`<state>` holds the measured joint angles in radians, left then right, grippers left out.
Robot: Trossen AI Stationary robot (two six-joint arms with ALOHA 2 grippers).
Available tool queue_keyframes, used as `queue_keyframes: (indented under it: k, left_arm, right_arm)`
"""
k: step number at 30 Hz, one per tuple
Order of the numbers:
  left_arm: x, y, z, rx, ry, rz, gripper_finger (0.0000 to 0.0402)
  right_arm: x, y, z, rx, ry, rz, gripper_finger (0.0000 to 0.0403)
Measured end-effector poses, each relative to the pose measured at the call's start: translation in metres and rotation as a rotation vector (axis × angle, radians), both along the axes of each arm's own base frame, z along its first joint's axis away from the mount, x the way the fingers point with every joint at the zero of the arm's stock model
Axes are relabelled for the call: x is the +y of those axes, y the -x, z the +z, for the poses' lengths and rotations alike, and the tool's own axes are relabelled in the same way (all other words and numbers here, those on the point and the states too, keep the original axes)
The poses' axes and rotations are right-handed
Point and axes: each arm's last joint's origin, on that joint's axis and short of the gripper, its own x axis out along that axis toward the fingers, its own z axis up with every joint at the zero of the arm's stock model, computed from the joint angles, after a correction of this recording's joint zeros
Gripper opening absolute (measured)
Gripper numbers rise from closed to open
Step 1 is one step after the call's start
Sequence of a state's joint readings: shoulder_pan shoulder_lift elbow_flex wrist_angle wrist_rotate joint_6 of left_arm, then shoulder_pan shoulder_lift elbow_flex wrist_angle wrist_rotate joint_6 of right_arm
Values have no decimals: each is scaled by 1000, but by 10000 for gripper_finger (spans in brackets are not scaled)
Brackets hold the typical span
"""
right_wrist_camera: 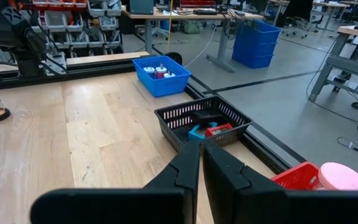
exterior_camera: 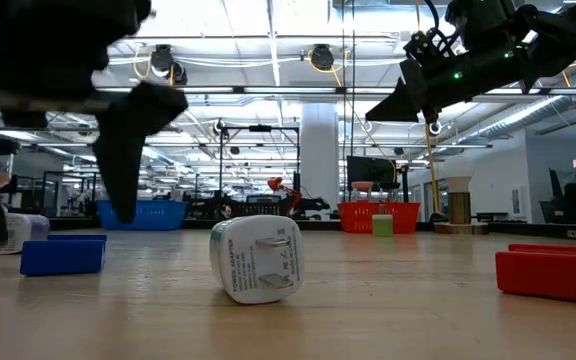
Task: Pick & Place Office items
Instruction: Put the left blue digital clock into the black bin
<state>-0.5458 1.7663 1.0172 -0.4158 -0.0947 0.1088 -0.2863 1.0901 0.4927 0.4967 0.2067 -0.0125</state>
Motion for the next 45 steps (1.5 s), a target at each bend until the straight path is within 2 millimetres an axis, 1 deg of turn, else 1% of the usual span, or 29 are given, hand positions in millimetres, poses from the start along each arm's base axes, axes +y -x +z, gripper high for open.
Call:
queue_keyframes:
  k: [3,6,8,10,14,16,17,19,22,24,26,29,32,35,38,42,45]
  left_arm:
    - [-3,-1,-13,29,-30,-32,292]
    - [-4,-2,-17,37,-44,-40,281]
    - [-2,-2,-17,45,-29,-13,267]
    - [-1,-2,-13,45,-8,7,245]
    - [6,-4,-8,27,3,72,182]
    - [11,-8,-4,3,8,148,152]
    - [15,-10,-3,-1,22,194,145]
    - [23,-14,-4,9,50,285,145]
    - [40,-22,-4,10,108,477,145]
    - [54,-27,-4,3,140,651,146]
    - [69,-31,-4,-1,160,825,156]
    - [90,-35,-5,-8,157,960,166]
    - [104,-38,-5,-21,158,1011,170]
    - [114,-40,-5,-16,152,1033,180]
    - [118,-38,-6,15,148,1033,205]
    - [119,-33,-6,60,111,1017,244]
    - [118,-29,-1,68,96,1012,269]
  right_arm:
    - [0,0,0,-1,0,0,11]
    - [0,0,0,-1,0,0,13]
    - [0,0,0,0,0,0,15]
    - [0,0,0,0,0,0,15]
    - [0,0,0,0,0,0,15]
    - [0,0,0,0,0,0,16]
    - [0,0,0,0,0,0,16]
    - [0,0,0,-1,0,0,15]
    - [0,0,0,0,0,0,13]
    - [0,0,0,0,0,0,14]
    - [0,0,0,0,0,0,13]
    - [0,0,0,0,0,0,13]
    - [0,0,0,0,0,0,13]
    - [0,0,0,-1,0,0,12]
    - [0,0,0,0,0,0,11]
    - [0,0,0,0,0,0,14]
    - [0,0,0,0,0,0,15]
